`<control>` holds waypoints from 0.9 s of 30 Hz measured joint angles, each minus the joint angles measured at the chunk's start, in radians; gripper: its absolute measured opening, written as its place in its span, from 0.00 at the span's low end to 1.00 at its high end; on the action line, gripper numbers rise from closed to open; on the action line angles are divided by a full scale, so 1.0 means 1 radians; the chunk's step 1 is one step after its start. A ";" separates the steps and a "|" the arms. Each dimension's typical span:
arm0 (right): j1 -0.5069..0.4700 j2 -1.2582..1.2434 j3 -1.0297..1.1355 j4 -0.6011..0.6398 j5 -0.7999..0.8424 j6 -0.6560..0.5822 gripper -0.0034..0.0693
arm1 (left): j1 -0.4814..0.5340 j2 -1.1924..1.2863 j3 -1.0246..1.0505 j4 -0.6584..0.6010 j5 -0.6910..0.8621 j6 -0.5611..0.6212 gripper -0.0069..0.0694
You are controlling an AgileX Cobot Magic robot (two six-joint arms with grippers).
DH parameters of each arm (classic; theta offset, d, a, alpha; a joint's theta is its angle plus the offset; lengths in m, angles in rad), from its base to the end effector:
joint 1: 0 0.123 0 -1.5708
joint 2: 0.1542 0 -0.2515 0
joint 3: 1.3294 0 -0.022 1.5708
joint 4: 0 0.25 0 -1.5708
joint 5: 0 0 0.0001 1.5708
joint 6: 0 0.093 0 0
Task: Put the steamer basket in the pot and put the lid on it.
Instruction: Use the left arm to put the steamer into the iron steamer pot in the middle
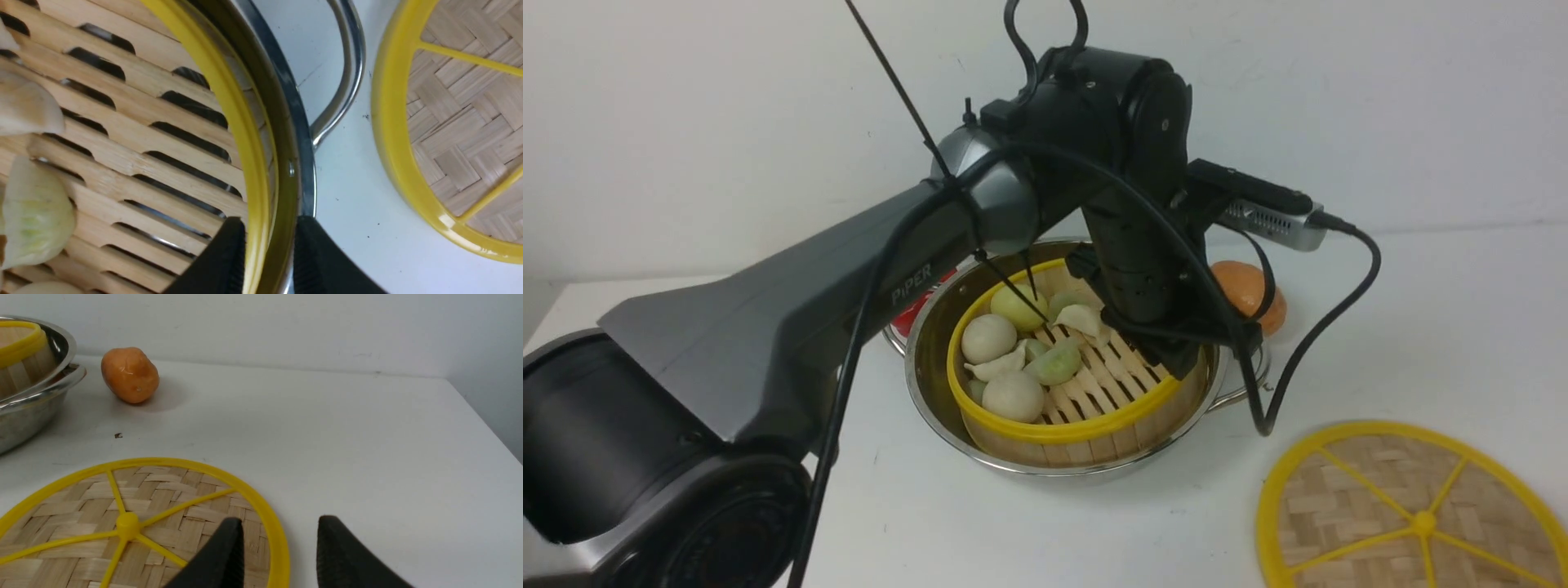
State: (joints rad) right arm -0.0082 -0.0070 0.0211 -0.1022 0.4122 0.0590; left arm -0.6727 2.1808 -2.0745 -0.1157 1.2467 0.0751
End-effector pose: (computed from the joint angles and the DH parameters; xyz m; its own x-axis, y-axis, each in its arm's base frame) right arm 0.0866 -0.0045 0.1693 -0.3322 -0.0319 -0.9427 0.0353 0.9983 -0.0463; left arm 0.3474 -0.2898 0.2336 -0.7204 0.6224 -0.3060 0.6732 0.7337 -0.0927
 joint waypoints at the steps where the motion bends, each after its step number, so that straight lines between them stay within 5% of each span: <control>1: 0.000 0.000 0.000 0.000 0.000 0.000 0.38 | 0.000 0.000 0.000 0.000 0.000 0.000 0.32; 27: 0.000 0.000 0.000 0.000 0.000 0.000 0.38 | 0.000 0.031 0.000 0.002 0.000 0.003 0.37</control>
State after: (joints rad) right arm -0.0082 -0.0070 0.0211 -0.1022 0.4122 0.0590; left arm -0.6727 2.2115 -2.0745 -0.1140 1.2469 0.0778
